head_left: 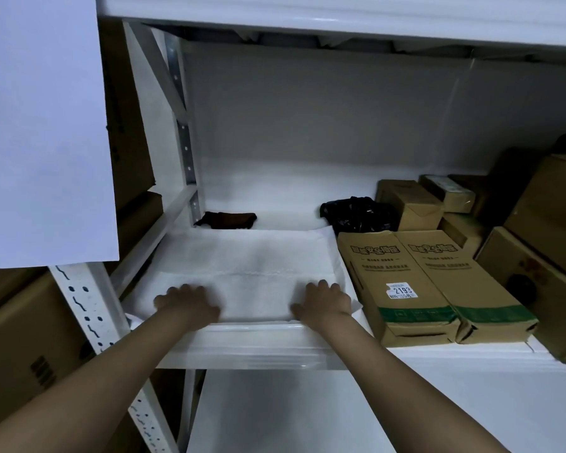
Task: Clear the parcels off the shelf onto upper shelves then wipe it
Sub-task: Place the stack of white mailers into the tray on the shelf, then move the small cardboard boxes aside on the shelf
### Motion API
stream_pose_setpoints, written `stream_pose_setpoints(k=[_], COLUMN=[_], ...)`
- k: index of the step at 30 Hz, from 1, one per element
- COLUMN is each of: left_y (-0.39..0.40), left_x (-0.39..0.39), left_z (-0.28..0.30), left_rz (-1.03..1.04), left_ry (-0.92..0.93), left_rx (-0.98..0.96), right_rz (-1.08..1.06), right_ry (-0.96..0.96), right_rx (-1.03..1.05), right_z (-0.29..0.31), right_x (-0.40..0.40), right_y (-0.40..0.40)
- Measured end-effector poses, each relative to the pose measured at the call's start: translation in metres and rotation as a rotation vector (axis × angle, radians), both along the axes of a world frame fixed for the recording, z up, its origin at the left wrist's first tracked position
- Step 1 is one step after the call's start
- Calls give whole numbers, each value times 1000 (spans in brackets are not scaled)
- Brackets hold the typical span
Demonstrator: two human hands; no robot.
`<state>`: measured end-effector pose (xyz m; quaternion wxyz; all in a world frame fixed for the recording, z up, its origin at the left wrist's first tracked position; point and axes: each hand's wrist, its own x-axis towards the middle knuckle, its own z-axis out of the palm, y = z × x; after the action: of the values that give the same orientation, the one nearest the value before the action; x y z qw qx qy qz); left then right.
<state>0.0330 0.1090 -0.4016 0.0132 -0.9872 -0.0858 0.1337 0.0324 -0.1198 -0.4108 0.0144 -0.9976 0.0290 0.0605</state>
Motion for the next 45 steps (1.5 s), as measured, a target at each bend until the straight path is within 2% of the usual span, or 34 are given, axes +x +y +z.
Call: stream_pose_setpoints(k=[2, 4, 9, 13, 16, 19, 23, 28, 30, 33, 35, 40, 45], left_y=[-10, -20, -50, -82, -113, -146, -194, -249, -270, -289, -300, -307, -307], left_x=[6, 14, 34, 41, 40, 42, 34, 27, 30, 31, 29, 30, 39], left_z=[9, 15, 15, 20, 25, 24, 27, 27, 22, 16, 13, 9, 12], left_rz=[-78, -146, -117, -111, -110, -124, -161, -196, -164, -149, -132, -65, 16], left_ry=[-32, -46, -80, -103, -39, 0, 31, -117, -159, -158, -158, -116, -73], left_rx=[-46, -193, -869, -1034, -1140, -1136, -1075, -1014, -939, -718, -666, -679, -780], right_rz=[8, 23, -63, -84, -102, -101, -78, -25, -8, -10, 0, 32, -6], right_ry=[-76, -137, -179, -290, -269, -207, -178, -126, -116, -107, -118, -152, -85], right_rx=[1, 41, 592, 527, 349, 209, 138, 157, 156, 175, 198, 222, 218], right_z=[9, 18, 36, 40, 40, 39, 34, 29, 26, 23, 22, 24, 29], right_x=[2, 3, 5, 6, 6, 3, 4, 9, 12, 14, 16, 21, 28], right_y=[-2, -5, -29, -57, -81, -107, -140, -182, -201, -218, -229, -236, -226])
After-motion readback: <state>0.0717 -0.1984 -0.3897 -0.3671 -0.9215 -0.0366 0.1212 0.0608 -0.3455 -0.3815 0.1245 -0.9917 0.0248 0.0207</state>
